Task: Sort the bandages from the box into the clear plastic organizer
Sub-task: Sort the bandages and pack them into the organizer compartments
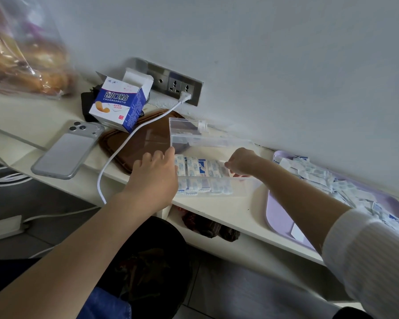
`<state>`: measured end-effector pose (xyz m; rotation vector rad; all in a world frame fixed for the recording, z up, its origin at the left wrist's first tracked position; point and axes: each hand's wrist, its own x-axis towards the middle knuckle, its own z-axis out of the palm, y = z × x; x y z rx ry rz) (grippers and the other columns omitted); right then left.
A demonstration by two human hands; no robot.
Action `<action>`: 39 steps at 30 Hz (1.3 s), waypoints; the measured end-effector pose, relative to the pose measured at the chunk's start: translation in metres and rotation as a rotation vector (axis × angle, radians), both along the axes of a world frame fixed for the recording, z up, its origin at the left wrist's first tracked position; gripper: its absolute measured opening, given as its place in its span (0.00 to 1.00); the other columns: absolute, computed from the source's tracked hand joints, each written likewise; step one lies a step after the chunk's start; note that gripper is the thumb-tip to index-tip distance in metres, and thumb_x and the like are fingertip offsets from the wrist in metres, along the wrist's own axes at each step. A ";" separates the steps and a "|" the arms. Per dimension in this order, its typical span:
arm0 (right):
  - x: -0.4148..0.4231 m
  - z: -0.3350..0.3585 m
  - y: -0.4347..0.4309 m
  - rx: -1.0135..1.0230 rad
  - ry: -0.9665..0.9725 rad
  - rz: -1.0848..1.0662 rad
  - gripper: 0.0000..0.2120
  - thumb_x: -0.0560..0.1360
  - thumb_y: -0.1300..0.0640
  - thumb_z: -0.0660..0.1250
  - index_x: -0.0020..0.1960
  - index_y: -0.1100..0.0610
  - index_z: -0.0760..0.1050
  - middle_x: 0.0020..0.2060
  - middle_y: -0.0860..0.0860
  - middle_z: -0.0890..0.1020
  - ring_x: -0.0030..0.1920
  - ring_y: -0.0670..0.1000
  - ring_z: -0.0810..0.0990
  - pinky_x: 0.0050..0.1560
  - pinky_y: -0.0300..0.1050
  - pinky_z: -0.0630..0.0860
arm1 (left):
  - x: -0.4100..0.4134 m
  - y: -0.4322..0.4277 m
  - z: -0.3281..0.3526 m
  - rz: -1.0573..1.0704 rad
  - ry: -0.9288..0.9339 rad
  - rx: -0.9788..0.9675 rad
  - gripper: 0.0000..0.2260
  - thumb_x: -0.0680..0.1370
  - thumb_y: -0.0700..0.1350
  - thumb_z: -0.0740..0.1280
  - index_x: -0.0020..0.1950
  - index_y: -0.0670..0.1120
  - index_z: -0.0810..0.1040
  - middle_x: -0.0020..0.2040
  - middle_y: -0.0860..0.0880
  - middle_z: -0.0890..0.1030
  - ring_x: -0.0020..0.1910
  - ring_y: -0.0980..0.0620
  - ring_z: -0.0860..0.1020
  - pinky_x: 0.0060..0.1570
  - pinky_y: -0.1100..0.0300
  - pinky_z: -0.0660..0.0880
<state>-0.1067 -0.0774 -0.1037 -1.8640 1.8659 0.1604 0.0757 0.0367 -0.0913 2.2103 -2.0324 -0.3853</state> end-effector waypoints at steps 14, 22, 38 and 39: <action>-0.082 0.029 0.071 -0.699 -0.056 0.262 0.12 0.80 0.57 0.57 0.60 0.57 0.73 0.56 0.53 0.75 0.58 0.54 0.74 0.47 0.48 0.73 | -0.060 0.011 0.003 -0.191 -0.223 -0.392 0.12 0.76 0.42 0.62 0.59 0.44 0.74 0.53 0.44 0.76 0.52 0.44 0.74 0.50 0.51 0.69; -0.195 0.006 0.096 -0.543 0.080 0.096 0.14 0.80 0.56 0.57 0.64 0.57 0.70 0.61 0.54 0.72 0.61 0.56 0.71 0.55 0.49 0.70 | -0.170 0.014 -0.014 -0.563 -0.138 -0.558 0.10 0.63 0.36 0.66 0.41 0.46 0.76 0.41 0.46 0.76 0.40 0.45 0.75 0.39 0.55 0.71; -0.278 -0.029 0.097 -0.132 0.088 0.001 0.43 0.71 0.36 0.65 0.74 0.57 0.52 0.72 0.56 0.60 0.70 0.58 0.61 0.69 0.55 0.62 | -0.258 -0.006 -0.060 -0.545 -0.329 -0.042 0.17 0.81 0.47 0.54 0.68 0.43 0.62 0.67 0.40 0.65 0.65 0.40 0.66 0.65 0.49 0.60; -0.276 -0.029 0.097 -0.138 0.078 0.032 0.41 0.71 0.37 0.65 0.74 0.57 0.52 0.71 0.55 0.61 0.70 0.57 0.62 0.69 0.54 0.63 | -0.262 -0.006 -0.057 -0.542 -0.325 -0.063 0.15 0.80 0.45 0.55 0.66 0.43 0.63 0.65 0.41 0.67 0.64 0.41 0.68 0.62 0.50 0.62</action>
